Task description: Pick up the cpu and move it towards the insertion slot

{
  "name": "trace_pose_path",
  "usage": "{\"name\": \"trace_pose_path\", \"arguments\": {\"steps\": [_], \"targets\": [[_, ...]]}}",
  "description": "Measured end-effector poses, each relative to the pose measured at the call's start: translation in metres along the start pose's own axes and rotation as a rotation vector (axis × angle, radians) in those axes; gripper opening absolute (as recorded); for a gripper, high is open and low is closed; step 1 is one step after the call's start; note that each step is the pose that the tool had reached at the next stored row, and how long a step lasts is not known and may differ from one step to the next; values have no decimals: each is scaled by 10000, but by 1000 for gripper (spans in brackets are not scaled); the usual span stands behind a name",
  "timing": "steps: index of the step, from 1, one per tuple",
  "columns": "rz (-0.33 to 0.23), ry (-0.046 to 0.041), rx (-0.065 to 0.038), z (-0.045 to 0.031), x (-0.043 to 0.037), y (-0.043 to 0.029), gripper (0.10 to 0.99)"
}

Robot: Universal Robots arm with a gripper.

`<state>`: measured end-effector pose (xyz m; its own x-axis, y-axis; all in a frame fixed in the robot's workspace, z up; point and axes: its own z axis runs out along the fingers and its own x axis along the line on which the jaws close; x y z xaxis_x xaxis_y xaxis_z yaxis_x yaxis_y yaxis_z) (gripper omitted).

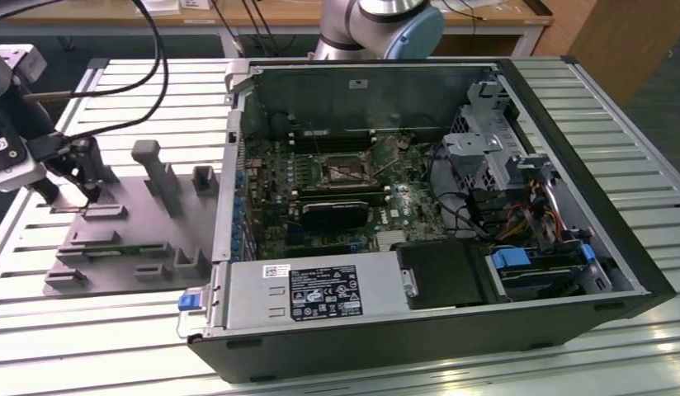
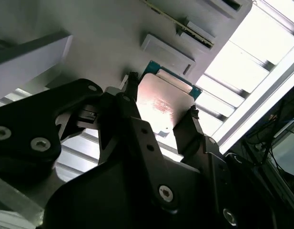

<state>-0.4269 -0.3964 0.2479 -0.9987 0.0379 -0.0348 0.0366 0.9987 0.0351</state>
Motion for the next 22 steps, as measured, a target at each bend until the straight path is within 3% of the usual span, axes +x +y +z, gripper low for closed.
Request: {"name": "trace_pose_path", "arguments": {"steps": [22], "targets": [[-4,-124,-4,-875,-30,31,545]]}}
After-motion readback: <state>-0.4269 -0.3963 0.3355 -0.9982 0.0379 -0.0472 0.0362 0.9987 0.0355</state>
